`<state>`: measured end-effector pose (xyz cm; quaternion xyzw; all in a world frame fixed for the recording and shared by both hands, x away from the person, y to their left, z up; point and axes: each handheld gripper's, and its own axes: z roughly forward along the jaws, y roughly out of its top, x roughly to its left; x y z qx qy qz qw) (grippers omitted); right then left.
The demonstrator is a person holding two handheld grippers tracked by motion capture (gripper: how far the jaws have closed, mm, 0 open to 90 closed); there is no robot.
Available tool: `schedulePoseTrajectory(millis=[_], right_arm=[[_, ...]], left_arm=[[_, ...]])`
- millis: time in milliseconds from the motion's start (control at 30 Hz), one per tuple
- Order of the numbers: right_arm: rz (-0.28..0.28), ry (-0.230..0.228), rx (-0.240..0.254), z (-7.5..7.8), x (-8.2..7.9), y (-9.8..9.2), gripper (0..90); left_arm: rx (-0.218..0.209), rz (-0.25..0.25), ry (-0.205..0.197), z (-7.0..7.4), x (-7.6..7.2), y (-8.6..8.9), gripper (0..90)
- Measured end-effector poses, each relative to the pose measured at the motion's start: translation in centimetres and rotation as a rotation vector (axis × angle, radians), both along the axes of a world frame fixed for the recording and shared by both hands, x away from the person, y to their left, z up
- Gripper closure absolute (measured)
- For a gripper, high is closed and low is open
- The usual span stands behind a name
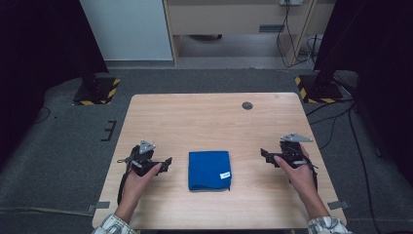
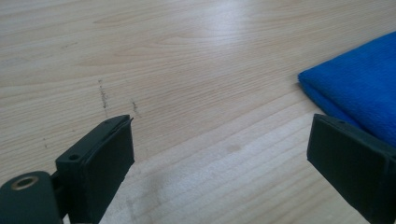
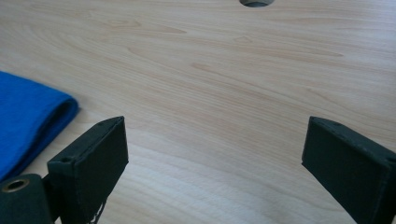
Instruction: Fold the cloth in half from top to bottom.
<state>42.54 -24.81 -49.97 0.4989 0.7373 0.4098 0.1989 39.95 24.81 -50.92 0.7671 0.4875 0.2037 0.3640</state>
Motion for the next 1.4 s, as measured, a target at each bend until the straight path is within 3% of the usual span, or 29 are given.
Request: schedulePoseTrajectory(millis=[333,500,667,833,1000,1133,1167,1400], right_arm=[[-0.062,0.057,-0.042,-0.9,3.1,-1.3,7.4],[-0.090,0.097,-0.059,-2.0,3.9,-1.6,7.4],[-0.099,0.114,-0.061,-2.6,3.8,-1.4,7.4],[-0.107,0.124,-0.072,-3.1,3.8,-1.3,7.2],[-0.106,0.135,-0.082,-3.5,3.8,-1.1,6.3],[-0.112,0.120,-0.136,-3.7,3.6,-0.5,5.6],[-0.107,0.104,-0.168,-3.9,3.4,-0.3,4.8],[-0.104,0.093,-0.165,-4.0,2.0,-0.2,3.9]], left_arm=[[0.034,0.029,0.033,-1.1,2.0,0.9,6.5],[0.048,0.040,0.064,-2.0,2.5,1.2,6.4],[0.060,0.049,0.076,-2.4,2.7,1.3,6.1],[0.083,0.038,0.064,-2.6,2.7,1.1,4.4],[0.078,0.032,0.052,-2.8,2.7,1.1,2.1],[0.079,0.029,0.053,-2.8,2.7,1.1,1.7],[0.080,0.029,0.053,-2.8,2.7,1.1,1.5],[0.080,0.028,0.054,-2.8,2.7,1.1,1.0]])
